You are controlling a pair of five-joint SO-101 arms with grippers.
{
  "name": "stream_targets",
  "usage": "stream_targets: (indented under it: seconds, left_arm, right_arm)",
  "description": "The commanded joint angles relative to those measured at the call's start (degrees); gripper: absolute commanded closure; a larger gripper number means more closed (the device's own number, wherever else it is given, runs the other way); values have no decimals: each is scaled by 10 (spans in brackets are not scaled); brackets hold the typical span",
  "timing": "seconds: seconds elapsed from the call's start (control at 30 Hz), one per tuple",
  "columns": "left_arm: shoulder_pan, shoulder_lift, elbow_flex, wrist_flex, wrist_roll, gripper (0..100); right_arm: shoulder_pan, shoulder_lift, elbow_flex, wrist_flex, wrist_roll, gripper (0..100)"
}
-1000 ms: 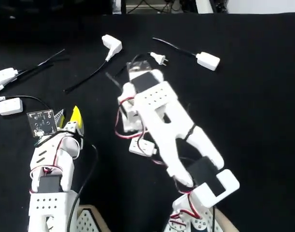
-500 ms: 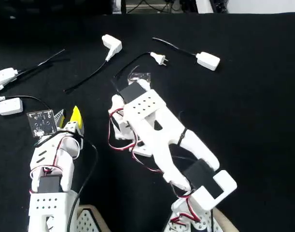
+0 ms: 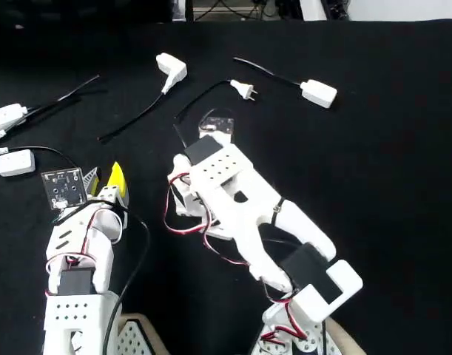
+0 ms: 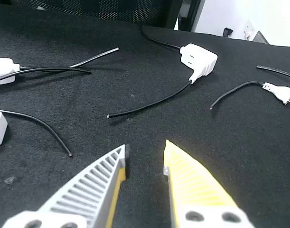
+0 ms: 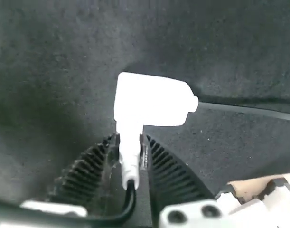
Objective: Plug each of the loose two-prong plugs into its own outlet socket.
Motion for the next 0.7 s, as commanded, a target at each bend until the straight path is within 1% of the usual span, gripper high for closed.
stream_targets:
  seconds: [0.0,0.17,0.43,0.67]
  left_arm:
    - [4,0,9,0,-1,855]
    - [4,0,9,0,-1,855]
    - [4,0,9,0,-1,855]
    - [4,0,9,0,-1,855]
  right_arm:
    - [-4,-9,-1,-3,-4,987]
    - [-4,-9,1,-19,-2,987]
    - [0,-9,2,-18,-2,987]
    - [52,-9,5,-35,1,987]
